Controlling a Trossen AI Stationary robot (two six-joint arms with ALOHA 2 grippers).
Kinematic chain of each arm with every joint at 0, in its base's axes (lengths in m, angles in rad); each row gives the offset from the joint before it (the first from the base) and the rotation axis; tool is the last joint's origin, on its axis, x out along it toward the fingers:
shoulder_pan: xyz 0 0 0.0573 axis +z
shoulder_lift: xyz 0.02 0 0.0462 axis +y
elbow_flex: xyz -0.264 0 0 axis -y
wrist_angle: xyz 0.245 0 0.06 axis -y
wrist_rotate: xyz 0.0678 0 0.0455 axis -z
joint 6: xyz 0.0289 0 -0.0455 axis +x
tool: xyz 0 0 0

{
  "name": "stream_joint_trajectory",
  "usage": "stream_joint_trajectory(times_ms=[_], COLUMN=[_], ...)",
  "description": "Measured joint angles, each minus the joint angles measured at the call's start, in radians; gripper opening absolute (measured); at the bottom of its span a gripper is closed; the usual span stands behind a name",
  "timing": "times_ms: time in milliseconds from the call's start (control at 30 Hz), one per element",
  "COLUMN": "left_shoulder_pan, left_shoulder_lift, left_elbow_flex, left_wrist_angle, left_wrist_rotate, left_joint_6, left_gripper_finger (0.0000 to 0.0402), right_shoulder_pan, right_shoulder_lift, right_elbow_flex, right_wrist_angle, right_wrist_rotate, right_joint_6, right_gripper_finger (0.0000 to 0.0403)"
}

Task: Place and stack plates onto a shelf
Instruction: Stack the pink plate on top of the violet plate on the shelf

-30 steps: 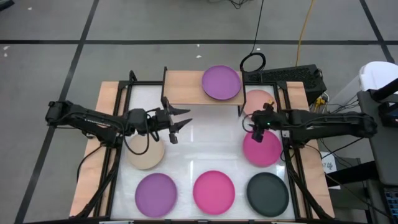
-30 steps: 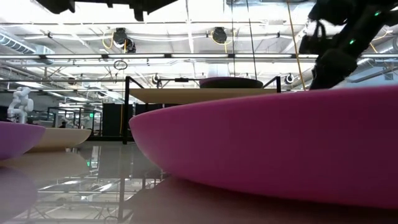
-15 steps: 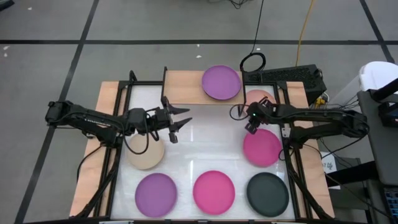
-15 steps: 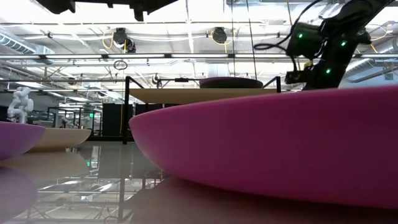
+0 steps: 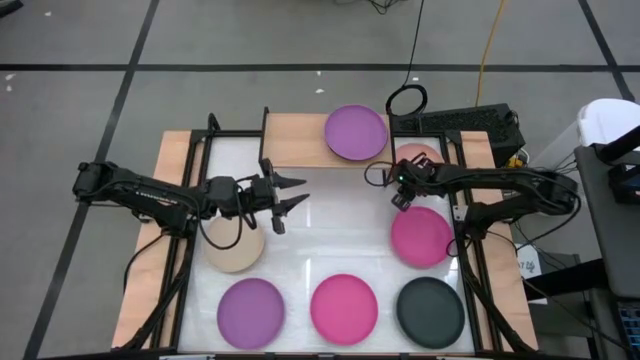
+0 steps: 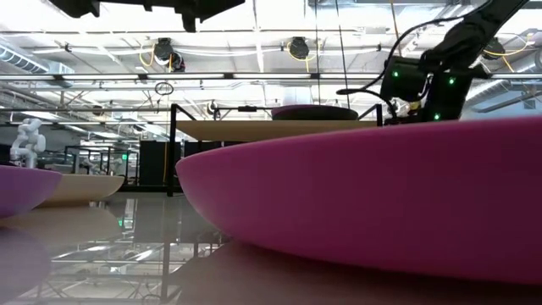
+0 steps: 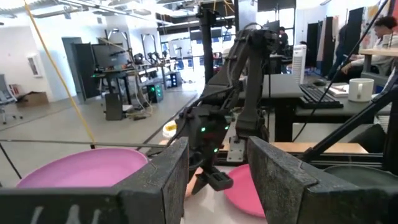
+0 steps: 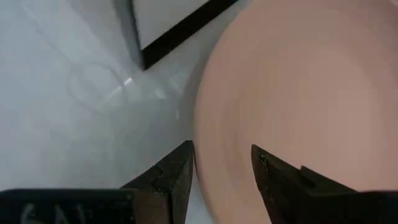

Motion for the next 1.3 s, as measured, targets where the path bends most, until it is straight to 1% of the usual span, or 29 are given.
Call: stream_joint_trajectory(times_ms=[100,200,267,367,433,567,800,867,1000,1067,1133,1233,1300], left_shoulder_pan=[0.000,0.000,0.000,0.000,0.000,0.000,0.000,0.000,0.000,0.002,0.007,0.019,0.027], left_shoulder_lift=[0.000,0.000,0.000,0.000,0.000,0.000,0.000,0.000,0.000,0.000,0.000,0.000,0.000], left_elbow_flex=[0.000,0.000,0.000,0.000,0.000,0.000,0.001,0.001,0.001,0.001,0.001,0.001,0.001], left_wrist_angle=[0.000,0.000,0.000,0.001,0.000,-0.004,-0.019,-0.013,0.019,0.018,0.018,0.023,0.025], left_wrist_rotate=[0.000,0.000,0.000,0.000,0.000,0.000,0.000,-0.001,-0.003,-0.010,-0.019,-0.021,-0.021], left_joint_6=[0.000,-0.001,0.001,0.004,0.002,0.007,0.002,0.003,0.006,0.008,0.020,0.030,0.030], left_gripper_finger=[0.0170,0.0170,0.0170,0.0170,0.0170,0.0170,0.0170,0.0170,0.0170,0.0170,0.0170,0.0170,0.0170], right_shoulder_pan=[-0.019,-0.031,-0.032,-0.032,-0.032,-0.023,-0.016,-0.016,-0.015,-0.005,0.010,0.031,0.042], right_shoulder_lift=[0.014,0.015,0.009,-0.005,-0.023,-0.096,-0.327,-0.397,-0.499,-0.523,-0.523,-0.478,-0.426], right_elbow_flex=[-0.026,-0.042,-0.049,-0.053,-0.052,-0.053,-0.029,-0.003,0.083,0.143,0.204,0.294,0.345], right_wrist_angle=[0.046,0.049,0.051,0.051,0.053,0.042,0.032,0.042,0.084,0.143,0.184,0.222,0.223], right_wrist_rotate=[-0.003,-0.035,-0.055,-0.069,-0.054,-0.031,0.054,0.083,0.080,0.060,0.005,-0.089,-0.140], right_joint_6=[-0.006,-0.006,-0.007,-0.008,-0.014,-0.004,-0.005,-0.031,-0.158,-0.245,-0.307,-0.365,-0.406], right_gripper_finger=[0.0141,0.0120,0.0092,0.0032,0.0013,0.0007,0.0002,0.0001,0.0001,0.0001,0.0001,0.0001,0.0001])
